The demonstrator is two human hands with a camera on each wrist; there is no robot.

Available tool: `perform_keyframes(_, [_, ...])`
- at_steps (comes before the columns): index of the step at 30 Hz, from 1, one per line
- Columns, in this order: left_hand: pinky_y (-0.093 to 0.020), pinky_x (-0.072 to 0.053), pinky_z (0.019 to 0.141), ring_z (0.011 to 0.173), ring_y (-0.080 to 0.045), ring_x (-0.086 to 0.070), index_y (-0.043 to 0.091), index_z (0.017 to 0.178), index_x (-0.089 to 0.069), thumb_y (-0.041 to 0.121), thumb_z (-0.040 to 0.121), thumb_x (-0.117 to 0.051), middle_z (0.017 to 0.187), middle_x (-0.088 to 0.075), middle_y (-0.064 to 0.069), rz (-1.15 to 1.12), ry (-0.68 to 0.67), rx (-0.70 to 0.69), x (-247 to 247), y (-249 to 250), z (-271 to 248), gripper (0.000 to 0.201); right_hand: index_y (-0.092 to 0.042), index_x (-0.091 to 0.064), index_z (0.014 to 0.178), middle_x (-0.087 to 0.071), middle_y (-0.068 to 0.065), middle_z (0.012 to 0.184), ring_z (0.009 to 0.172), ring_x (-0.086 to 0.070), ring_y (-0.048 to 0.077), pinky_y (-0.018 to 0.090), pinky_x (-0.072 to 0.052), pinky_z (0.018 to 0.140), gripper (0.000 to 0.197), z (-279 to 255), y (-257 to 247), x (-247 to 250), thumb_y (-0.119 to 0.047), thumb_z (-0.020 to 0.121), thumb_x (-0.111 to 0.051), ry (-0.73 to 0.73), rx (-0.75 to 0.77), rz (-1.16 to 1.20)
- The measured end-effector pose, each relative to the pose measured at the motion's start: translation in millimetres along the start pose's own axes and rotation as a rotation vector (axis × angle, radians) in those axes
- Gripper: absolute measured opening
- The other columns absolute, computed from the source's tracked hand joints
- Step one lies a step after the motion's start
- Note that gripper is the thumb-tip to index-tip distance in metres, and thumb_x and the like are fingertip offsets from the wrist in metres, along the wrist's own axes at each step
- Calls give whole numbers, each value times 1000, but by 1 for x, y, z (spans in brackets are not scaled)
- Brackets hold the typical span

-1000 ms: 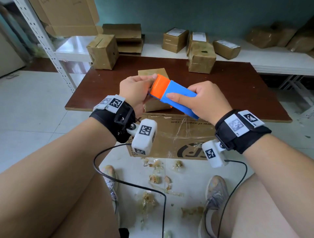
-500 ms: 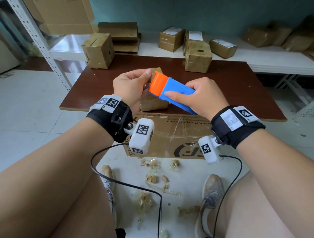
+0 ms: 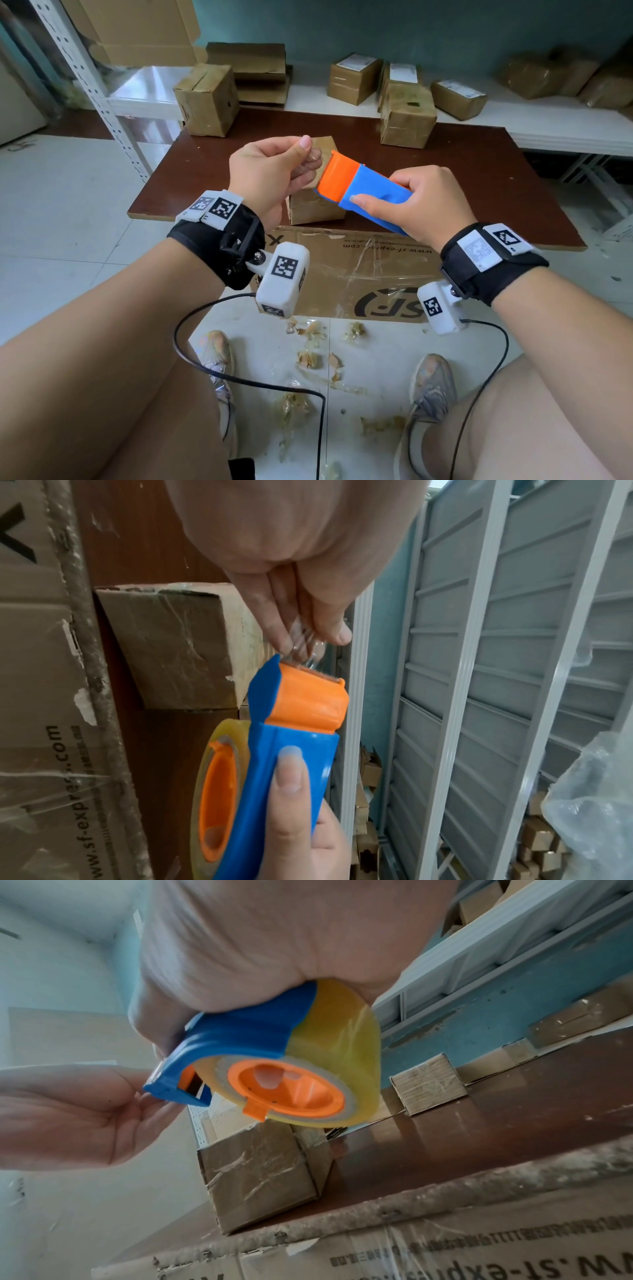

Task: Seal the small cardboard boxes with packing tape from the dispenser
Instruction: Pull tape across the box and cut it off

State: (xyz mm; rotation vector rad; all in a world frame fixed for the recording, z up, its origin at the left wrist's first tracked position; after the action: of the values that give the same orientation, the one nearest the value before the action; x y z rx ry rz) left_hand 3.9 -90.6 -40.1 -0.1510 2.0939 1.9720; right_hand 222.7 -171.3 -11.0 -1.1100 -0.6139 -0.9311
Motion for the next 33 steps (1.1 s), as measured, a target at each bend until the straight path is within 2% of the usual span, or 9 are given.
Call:
perform_keyframes(3, [-29, -63, 80, 90, -20, -77, 11, 89, -79, 17, 100, -75, 93, -81, -10, -10, 25, -15, 7, 4, -1, 13, -5, -53, 60, -51, 16, 57, 55, -49, 34, 45, -42, 50, 81, -1, 7, 1, -83, 78, -66, -11, -10, -7])
perform_keyframes(7, [-32, -63, 84, 91, -19, -77, 12, 88, -81, 19, 99, -76, 94, -81, -10, -3, 13, -42, 11, 9, -3, 14, -7, -49, 57, -48, 15, 54, 54, -46, 33, 42, -37, 50, 77, -4, 12, 6, -77, 80, -70, -21, 1, 2])
perform_keyframes(15, [-30, -62, 84, 92, -20, -78, 7, 97, -80, 21, 99, -76, 96, -81, -11, -10, 8, -39, 14, 5, -10, 16, -11, -51, 56, -48, 11, 54, 53, -45, 28, 39, -35, 51, 66, -10, 10, 11, -68, 81, -75, -27, 36, 33])
perform_keyframes(21, [-27, -61, 80, 88, -16, -77, 5, 100, -80, 22, 99, -76, 96, -81, -10, -6, 6, -46, 10, 7, -15, 18, -11, -53, 57, -48, 12, 55, 54, -45, 29, 38, -35, 52, 66, -9, 12, 16, -69, 80, -74, -31, 47, 60])
perform_keyframes(26, [-27, -61, 81, 94, -18, -77, 7, 101, -80, 24, 99, -76, 100, -81, -11, -16, 3, -48, 6, 7, -15, 18, -7, -56, 59, -50, 13, 57, 54, -46, 29, 40, -35, 52, 68, -11, 19, 20, -69, 79, -75, -33, -6, 106])
perform_keyframes(28, [-25, -61, 79, 92, -17, -77, 8, 101, -80, 24, 100, -76, 100, -81, -10, 3, -10, -67, 0, 8, -14, 16, -7, -54, 57, -49, 7, 52, 49, -45, 20, 33, -33, 50, 69, -14, 29, 18, -69, 77, -79, -36, -99, 221])
perform_keyframes(30, [-26, -61, 79, 90, -15, -77, 8, 103, -78, 23, 100, -75, 99, -81, -8, 12, -10, -100, -3, 13, -10, 16, -6, -58, 58, -56, 5, 50, 45, -54, 18, 26, -39, 48, 69, -18, 32, 9, -67, 73, -83, -79, -221, 454])
perform_keyframes(31, [-26, -60, 79, 89, -14, -77, 7, 106, -76, 23, 101, -75, 99, -80, -8, 3, -3, -104, -4, 15, -7, 17, -4, -63, 62, -60, 9, 54, 46, -58, 20, 27, -44, 48, 68, -19, 32, 6, -67, 70, -85, -86, -283, 581])
perform_keyframes(33, [-27, -61, 82, 89, -11, -76, 9, 111, -73, 26, 101, -74, 98, -79, -4, -37, 0, -84, -8, 16, 0, 20, 1, -73, 85, -66, 21, 75, 56, -64, 26, 32, -56, 55, 77, -23, 31, -2, -71, 61, -87, -89, -425, 844])
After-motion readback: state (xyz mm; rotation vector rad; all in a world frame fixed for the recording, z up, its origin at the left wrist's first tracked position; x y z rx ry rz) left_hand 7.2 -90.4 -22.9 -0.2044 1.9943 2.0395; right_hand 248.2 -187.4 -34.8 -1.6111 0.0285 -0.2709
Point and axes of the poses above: each hand's wrist, its own z-axis towards the middle knuckle, its own x-axis out of the back of the hand, y = z × x, the point moved 9 cm from there along z, towards the middle knuckle
